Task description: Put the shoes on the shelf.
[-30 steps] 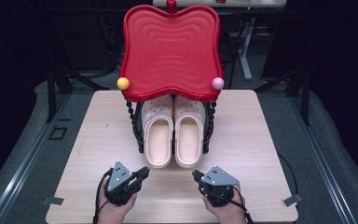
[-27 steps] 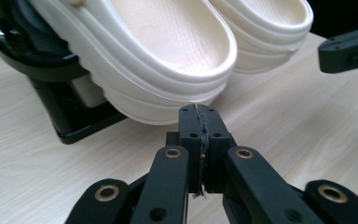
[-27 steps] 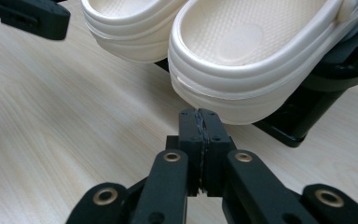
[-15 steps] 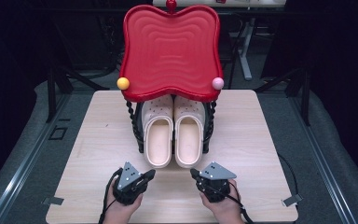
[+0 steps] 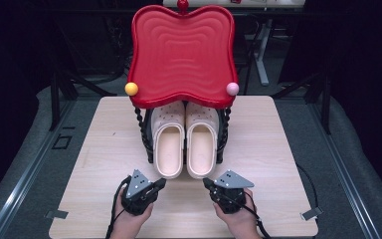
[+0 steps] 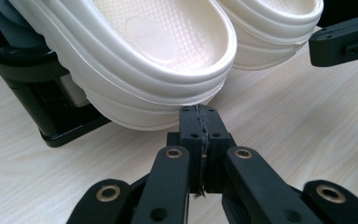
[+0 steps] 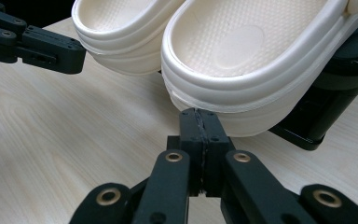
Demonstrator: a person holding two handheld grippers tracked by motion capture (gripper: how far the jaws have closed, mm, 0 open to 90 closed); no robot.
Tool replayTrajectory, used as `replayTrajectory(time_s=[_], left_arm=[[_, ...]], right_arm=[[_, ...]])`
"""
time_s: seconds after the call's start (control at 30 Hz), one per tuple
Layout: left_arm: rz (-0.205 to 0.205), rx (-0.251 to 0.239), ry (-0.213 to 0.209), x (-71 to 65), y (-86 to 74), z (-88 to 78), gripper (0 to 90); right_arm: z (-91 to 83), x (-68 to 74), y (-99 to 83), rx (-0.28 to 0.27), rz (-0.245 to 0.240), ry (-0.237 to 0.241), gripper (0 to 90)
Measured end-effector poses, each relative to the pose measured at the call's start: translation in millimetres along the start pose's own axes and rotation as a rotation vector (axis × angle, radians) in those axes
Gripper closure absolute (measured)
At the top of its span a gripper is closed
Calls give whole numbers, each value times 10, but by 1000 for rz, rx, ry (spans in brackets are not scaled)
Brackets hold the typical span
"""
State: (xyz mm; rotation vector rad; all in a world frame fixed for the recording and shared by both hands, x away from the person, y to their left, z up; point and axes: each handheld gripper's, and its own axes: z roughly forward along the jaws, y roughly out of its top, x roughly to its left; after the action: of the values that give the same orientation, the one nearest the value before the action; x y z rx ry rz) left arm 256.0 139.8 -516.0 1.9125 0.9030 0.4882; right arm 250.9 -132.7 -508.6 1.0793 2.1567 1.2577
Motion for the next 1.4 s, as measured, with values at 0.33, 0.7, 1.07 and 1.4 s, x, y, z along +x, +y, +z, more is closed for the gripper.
replayTrajectory(time_s=[0.33, 0.7, 1.07, 1.4], left_arm=[[-20, -16, 32, 147, 85, -53, 899], [-26, -34, 71, 318, 281, 32, 899], [-29, -38, 100, 423, 453, 166, 899], [-35, -25, 112, 463, 584, 349, 899]], right_arm=[[-37, -103, 102, -15, 8, -45, 900], [62, -232, 206, -12, 3, -94, 900], [181, -312, 399, -26, -5, -133, 900], [336, -394, 501, -28, 15, -156, 900]])
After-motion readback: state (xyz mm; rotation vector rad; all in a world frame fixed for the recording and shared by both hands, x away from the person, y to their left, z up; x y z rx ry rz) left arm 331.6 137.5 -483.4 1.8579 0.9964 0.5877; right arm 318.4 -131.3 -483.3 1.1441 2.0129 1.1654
